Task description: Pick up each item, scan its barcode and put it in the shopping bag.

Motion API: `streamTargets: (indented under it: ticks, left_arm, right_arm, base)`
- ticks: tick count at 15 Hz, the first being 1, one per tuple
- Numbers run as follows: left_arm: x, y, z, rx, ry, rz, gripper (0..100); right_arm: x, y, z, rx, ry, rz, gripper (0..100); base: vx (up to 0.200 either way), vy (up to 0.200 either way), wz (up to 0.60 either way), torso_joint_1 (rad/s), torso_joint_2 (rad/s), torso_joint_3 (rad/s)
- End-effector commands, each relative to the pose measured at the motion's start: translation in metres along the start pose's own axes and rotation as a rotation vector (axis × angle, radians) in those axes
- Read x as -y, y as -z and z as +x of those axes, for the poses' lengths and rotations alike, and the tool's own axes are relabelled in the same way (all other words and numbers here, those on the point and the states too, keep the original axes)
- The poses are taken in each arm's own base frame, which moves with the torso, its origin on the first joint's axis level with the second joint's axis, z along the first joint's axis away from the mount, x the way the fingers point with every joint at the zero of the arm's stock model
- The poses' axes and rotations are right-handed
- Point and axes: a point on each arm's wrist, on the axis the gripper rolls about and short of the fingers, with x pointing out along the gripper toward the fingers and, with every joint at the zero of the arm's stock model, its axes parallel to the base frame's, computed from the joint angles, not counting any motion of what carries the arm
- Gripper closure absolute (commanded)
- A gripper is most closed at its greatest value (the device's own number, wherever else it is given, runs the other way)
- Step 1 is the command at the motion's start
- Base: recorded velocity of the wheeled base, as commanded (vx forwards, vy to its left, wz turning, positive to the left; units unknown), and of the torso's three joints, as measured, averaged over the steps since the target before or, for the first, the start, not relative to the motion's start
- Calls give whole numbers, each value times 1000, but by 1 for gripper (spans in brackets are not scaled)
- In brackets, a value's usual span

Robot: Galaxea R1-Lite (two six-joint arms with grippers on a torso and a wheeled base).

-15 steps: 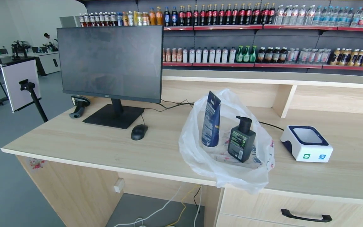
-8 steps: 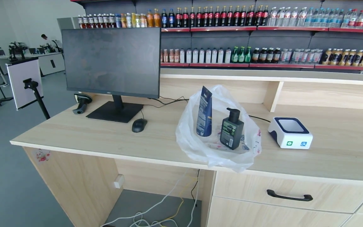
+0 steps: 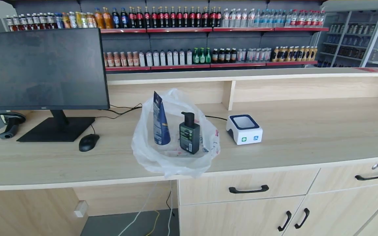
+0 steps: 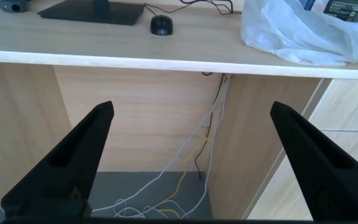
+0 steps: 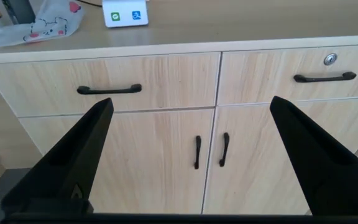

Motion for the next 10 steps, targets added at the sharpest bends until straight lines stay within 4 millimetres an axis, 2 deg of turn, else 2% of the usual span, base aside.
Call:
streamTargets:
  ticks: [1, 10]
  left_arm:
    - [0, 0, 0, 1, -2, -1, 0]
    - [0, 0, 0, 1, -3, -2, 0]
  right_arm:
    - [0, 0, 0, -3, 0, -1, 0]
    - [0, 0, 0, -3, 0, -1, 0]
  base:
    - [0, -200, 0, 2, 2, 2]
    - [0, -200, 0, 3, 2, 3]
